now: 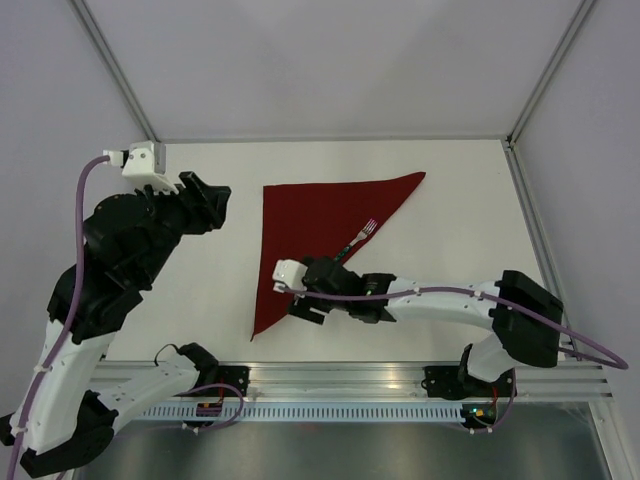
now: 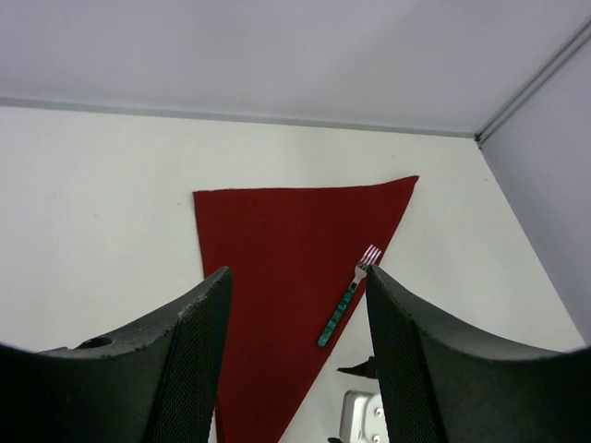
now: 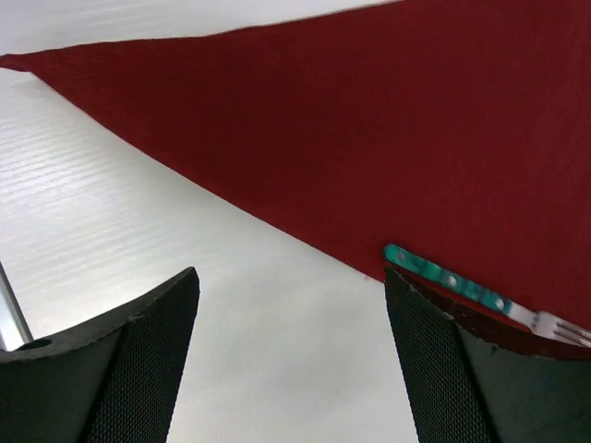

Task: Fold the napkin, place the utensils inside, and roll it up
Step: Fold the napkin at the center of the board.

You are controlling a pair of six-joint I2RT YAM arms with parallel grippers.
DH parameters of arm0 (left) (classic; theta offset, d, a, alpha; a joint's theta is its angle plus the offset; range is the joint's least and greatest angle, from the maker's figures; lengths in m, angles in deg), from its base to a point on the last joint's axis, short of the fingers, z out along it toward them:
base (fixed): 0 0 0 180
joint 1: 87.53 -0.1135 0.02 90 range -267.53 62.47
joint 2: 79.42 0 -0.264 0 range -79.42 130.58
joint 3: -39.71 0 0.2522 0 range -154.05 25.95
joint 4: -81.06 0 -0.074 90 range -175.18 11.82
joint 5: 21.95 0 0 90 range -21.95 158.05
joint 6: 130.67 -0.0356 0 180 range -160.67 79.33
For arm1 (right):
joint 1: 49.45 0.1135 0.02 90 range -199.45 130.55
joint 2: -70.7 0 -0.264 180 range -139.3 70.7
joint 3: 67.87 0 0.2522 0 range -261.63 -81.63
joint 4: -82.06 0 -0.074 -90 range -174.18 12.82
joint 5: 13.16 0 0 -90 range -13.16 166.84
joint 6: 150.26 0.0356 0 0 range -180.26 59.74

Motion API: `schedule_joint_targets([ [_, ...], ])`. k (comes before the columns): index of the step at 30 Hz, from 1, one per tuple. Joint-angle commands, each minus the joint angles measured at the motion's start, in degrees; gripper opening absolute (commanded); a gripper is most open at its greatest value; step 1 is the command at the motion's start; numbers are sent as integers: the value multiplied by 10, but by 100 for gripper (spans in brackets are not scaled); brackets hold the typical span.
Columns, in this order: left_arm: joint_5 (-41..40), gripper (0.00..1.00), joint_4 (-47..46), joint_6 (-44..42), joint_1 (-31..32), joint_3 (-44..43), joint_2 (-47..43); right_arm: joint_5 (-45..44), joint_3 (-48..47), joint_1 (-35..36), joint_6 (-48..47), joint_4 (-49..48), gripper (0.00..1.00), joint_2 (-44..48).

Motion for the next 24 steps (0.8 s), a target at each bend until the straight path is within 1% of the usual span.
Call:
schedule_joint_targets([
  [1, -39, 64, 78, 32, 1, -4, 2, -68, -30, 50, -29, -72, 86, -45],
  [9, -36, 64, 90, 44, 1, 19, -18, -127, -43, 157, -68, -129, 84, -125],
  [18, -32, 64, 91, 41, 1, 31, -26, -144, -87, 186, -80, -152, 81, -186],
  [24, -29, 64, 93, 37, 1, 34, -26, -145, -98, 198, -85, -172, 80, -214],
])
